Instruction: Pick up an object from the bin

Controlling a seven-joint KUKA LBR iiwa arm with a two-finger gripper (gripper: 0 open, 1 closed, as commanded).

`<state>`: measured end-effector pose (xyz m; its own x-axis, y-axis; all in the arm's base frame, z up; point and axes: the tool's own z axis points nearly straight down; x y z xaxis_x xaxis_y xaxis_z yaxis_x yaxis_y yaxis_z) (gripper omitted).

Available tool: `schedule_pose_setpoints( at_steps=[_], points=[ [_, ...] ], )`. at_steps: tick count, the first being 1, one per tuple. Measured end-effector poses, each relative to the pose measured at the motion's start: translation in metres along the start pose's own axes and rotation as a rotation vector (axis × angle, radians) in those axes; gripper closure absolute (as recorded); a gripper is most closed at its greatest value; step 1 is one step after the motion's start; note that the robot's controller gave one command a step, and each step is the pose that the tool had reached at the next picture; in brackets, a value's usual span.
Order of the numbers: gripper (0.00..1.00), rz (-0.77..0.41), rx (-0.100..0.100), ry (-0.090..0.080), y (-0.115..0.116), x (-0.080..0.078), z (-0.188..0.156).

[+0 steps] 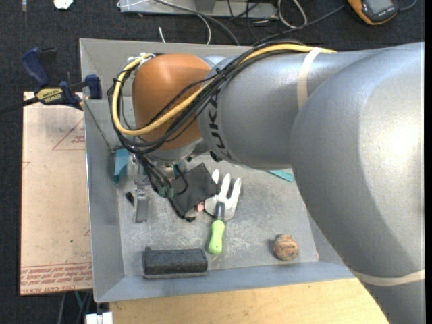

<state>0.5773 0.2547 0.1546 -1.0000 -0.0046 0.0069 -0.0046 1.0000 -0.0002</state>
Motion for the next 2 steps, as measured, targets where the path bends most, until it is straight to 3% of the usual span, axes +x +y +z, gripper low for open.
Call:
schedule_pose_setpoints(
  at_steps=[1, 2],
  points=[
    [0.00, 0.004, -0.002, -0.008, -0.001, -0.002, -0.005],
    [0.00, 0.014, -0.002, -0.005, -0.048, -0.002, -0.048]
  ],
)
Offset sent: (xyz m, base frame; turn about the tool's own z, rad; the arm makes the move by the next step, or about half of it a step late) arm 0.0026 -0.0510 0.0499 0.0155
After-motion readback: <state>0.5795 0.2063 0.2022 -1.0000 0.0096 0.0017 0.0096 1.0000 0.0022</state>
